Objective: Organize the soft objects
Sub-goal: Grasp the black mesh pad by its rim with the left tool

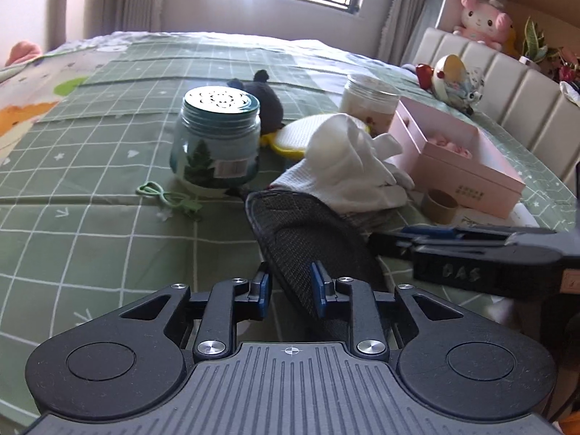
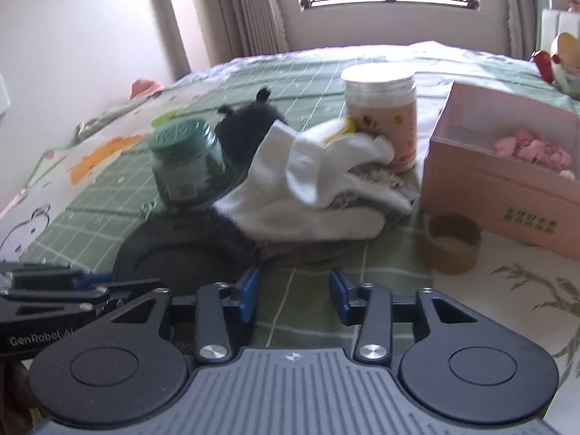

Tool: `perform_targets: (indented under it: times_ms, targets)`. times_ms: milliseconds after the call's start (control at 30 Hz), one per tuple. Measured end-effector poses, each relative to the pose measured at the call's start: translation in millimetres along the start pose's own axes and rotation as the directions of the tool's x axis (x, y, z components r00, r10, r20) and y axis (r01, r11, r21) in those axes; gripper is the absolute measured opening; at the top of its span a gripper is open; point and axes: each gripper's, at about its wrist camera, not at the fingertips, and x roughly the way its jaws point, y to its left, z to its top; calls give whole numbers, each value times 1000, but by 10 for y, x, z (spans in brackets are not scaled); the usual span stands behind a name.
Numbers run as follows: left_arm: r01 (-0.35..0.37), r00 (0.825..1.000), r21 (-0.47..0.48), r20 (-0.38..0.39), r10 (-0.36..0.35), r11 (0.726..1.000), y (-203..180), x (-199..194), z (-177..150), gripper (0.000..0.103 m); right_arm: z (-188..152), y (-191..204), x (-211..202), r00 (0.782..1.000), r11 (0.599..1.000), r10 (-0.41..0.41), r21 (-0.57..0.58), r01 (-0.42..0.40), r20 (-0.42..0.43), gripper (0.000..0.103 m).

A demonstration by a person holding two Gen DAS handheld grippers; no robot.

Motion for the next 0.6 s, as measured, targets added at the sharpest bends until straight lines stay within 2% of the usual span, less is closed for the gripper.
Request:
perform_targets:
  times_ms: [167, 300, 433, 600]
  targets:
    - [55, 998, -50, -3, -55, 997, 66, 14, -1, 31, -43, 31, 0, 999, 999, 37, -4, -37, -36, 27]
    - [107, 994, -130, -8, -109, 986, 156, 54, -15, 35, -90, 76, -4, 998, 998, 54, -14, -54, -43, 27]
    - [110, 992, -129, -45, -117, 985, 128, 155, -53, 35, -122, 104, -18, 996, 997, 77, -19, -77, -43, 27]
    - [138, 989, -177, -22, -144, 974, 209, 180, -61, 32, -130, 92, -71, 997, 997, 77, -17, -77, -30, 27]
